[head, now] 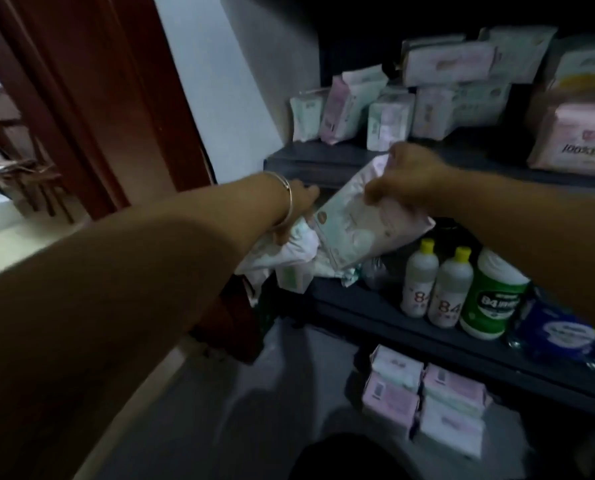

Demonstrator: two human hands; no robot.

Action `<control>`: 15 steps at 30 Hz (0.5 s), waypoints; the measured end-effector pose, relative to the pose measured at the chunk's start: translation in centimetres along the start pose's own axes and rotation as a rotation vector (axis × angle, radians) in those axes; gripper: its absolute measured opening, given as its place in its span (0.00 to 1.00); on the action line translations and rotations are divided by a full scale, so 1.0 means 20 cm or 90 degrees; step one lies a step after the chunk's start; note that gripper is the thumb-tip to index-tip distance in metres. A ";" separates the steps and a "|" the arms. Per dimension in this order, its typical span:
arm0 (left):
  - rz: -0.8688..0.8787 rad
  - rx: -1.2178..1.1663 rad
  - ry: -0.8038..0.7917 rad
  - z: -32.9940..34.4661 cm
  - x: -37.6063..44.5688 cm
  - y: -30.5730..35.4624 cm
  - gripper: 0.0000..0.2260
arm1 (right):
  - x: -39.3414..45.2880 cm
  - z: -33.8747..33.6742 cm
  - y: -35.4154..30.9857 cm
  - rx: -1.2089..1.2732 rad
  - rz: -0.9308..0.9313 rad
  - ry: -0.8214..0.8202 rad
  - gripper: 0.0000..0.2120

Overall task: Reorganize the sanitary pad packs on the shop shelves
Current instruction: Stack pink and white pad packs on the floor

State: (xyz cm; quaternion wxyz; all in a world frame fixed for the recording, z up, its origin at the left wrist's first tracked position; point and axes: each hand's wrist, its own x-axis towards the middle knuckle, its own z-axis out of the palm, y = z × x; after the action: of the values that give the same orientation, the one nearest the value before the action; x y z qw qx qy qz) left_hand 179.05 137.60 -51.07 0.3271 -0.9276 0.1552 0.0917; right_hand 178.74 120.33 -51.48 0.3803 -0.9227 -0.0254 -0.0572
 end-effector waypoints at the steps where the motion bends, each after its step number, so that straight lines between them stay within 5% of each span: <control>1: 0.019 -0.005 -0.015 0.07 -0.01 0.06 0.42 | -0.03 0.07 0.04 -0.029 0.007 -0.012 0.25; 8: 0.128 -0.078 0.002 0.73 0.16 0.38 0.28 | -0.01 0.73 0.44 -0.065 0.100 -0.047 0.30; 15: 0.211 -0.059 0.075 1.40 0.27 0.73 0.17 | -0.02 1.39 0.79 -0.037 0.136 -0.071 0.22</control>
State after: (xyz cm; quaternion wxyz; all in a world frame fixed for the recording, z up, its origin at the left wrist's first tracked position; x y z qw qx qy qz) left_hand 177.19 143.40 -82.53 0.2548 -0.9073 0.3202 0.0972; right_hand 182.22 128.69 -82.13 0.3552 -0.9326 0.0535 0.0339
